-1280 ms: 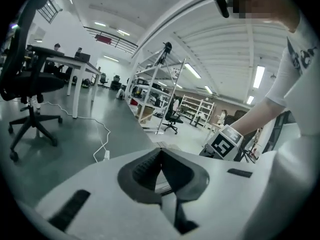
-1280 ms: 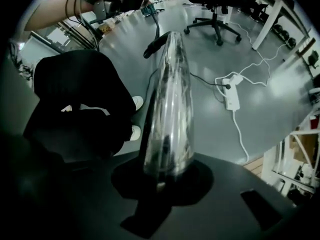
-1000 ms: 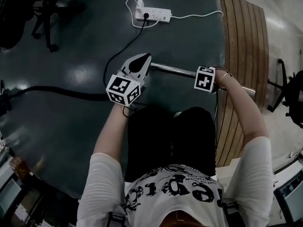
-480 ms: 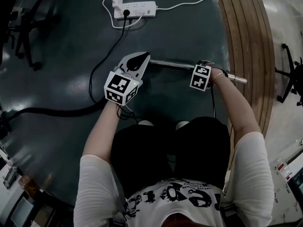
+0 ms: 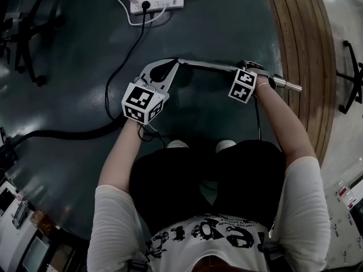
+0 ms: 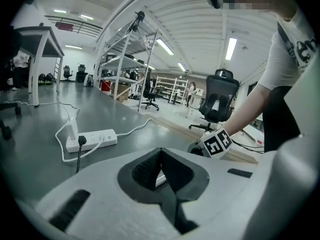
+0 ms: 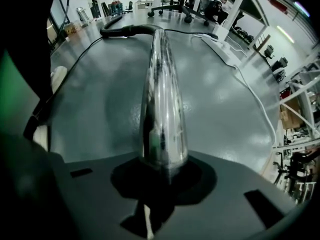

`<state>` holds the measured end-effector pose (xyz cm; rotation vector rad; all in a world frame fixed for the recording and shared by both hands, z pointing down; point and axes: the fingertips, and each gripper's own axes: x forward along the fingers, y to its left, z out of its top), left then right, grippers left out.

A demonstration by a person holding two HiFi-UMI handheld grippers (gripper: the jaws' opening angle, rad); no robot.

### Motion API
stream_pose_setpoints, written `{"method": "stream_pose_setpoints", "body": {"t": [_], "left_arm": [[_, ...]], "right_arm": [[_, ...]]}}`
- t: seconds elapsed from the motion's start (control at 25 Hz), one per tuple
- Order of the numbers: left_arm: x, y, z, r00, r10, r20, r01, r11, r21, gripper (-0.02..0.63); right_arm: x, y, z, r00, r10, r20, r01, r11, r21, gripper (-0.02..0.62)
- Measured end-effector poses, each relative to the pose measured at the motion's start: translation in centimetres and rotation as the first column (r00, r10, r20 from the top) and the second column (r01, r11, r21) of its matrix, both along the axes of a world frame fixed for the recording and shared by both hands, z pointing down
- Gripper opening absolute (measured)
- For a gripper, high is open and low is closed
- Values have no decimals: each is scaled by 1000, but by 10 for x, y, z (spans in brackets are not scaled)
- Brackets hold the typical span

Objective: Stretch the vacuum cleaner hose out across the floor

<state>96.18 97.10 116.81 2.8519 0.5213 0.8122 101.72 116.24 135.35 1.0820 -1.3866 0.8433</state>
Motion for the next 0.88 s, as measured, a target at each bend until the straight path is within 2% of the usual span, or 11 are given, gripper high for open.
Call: {"method": "stream_pose_setpoints", "body": {"t": [0.08,0.16,0.2,0.32,0.4,0.52,0.56,0.64,0.76,0.88], "left_arm": [[-1,0,1,1000,-1,1,1,1000,-3,5],[0,-2,1,1000,-10,-1,10,1000,-18,5],[0,-3,0,1000,-14,-3,14,1000,-25,5],[-3,-4,-4,1000,-20,-13,20,999,-38,5],[-9,-10,-7,999,-47,-10,47,998,-39,5],[-21,-34,-24,990,-140,20,140,990,17,5],[-25,-43,-37,983,-184,22,183,983,32,5],[-31,-52,-76,966,-257,14,256,966,36,5],[-39,-49,-165,952,-305,-16,305,952,25,5],[-47,-49,-275,931,-355,-81,356,935,-11,5]], "right_arm": [[7,-1,-2,999,35,-35,-34,999,26,110],[19,0,-5,994,91,-62,-88,995,57,211],[22,3,-6,992,113,-62,-109,992,61,227],[24,10,-8,992,99,-76,-94,994,56,227],[25,8,-21,991,89,-101,-80,992,95,227],[24,-12,-71,978,192,-78,-173,964,202,224],[25,-23,-97,968,241,-64,-218,943,252,191],[30,-45,-162,938,345,-38,-307,877,371,3],[24,-70,-275,895,443,55,-409,762,502,3],[8,-92,-397,869,459,183,-472,661,584,3]]}}
